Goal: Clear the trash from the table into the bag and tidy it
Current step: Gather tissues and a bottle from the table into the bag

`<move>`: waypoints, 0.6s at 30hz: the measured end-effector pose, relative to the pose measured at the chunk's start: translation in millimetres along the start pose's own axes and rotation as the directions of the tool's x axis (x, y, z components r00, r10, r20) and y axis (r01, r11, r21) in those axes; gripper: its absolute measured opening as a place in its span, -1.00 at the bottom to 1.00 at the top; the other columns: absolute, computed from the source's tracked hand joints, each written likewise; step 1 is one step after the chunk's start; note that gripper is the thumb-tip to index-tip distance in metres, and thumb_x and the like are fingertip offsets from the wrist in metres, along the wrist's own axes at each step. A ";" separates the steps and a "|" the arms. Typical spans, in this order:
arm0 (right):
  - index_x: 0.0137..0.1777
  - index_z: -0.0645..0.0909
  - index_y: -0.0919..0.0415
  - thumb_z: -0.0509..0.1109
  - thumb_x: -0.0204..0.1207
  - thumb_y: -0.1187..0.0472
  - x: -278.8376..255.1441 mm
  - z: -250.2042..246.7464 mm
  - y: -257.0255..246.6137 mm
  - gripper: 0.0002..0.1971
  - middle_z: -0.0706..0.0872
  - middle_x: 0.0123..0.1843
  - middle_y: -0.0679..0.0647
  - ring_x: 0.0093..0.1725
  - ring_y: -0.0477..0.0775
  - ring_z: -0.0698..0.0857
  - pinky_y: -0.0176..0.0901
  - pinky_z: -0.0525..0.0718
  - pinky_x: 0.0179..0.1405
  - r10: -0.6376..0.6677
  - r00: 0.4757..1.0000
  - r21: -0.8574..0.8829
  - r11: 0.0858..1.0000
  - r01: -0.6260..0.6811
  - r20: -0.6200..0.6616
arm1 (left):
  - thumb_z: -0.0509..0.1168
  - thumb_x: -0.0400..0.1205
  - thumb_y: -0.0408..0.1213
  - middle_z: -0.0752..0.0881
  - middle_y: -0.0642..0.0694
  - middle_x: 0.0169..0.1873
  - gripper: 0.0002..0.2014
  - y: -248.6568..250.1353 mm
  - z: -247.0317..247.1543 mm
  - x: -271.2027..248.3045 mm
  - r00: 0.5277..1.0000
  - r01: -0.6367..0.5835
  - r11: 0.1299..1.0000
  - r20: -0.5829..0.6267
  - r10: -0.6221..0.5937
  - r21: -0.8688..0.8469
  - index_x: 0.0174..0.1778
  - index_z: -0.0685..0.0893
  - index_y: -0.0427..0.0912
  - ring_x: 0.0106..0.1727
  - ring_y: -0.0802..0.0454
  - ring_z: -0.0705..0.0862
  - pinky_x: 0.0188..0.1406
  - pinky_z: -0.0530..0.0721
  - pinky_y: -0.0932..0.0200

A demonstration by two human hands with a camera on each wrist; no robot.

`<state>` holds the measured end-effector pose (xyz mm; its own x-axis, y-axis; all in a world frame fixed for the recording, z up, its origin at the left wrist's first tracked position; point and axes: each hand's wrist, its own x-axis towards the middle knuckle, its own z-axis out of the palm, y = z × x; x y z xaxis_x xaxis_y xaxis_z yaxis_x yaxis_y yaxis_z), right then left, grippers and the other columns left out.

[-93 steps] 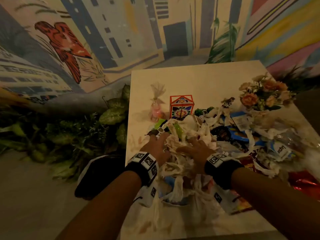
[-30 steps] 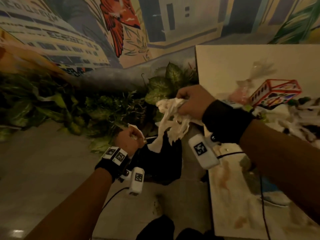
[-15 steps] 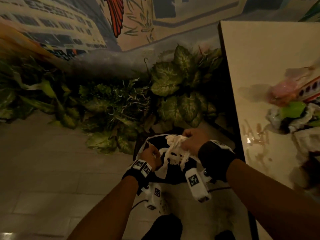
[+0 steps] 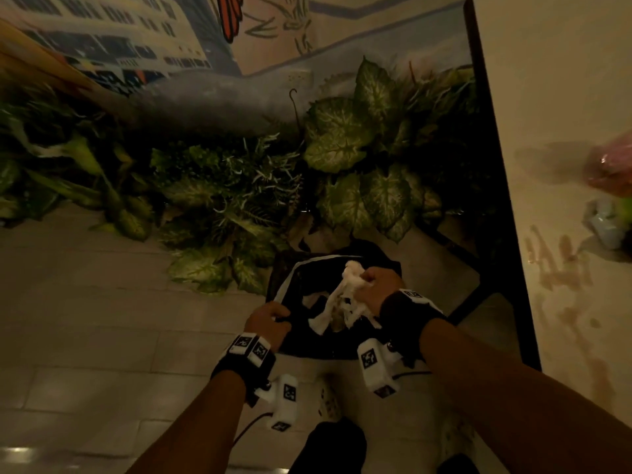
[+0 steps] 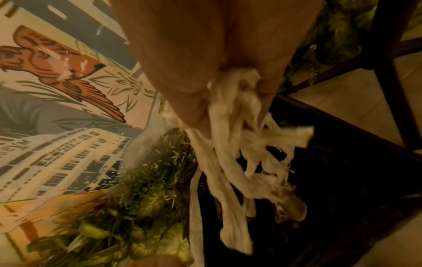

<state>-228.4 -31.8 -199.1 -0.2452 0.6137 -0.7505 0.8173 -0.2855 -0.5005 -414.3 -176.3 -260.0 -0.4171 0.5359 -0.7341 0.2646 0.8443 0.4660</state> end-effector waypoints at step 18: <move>0.18 0.64 0.04 0.39 0.52 0.07 -150.8 -122.0 -33.1 -0.76 0.70 0.19 0.03 0.17 0.06 0.67 -0.04 0.64 0.22 -0.399 0.906 -0.228 0.878 0.421 0.138 | 0.39 0.49 -0.45 0.75 -0.19 -0.24 -0.81 147.6 -31.3 -92.0 0.954 -0.279 0.956 -0.137 0.266 -0.094 -0.30 0.65 -0.04 -0.12 -0.20 0.73 -0.05 0.75 -0.11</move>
<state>-154.9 -25.1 -16.7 -0.6203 0.5690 -0.5398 0.7331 0.1759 -0.6570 -364.1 -101.0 -108.2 -0.4466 0.7357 -0.5092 0.2879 0.6570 0.6968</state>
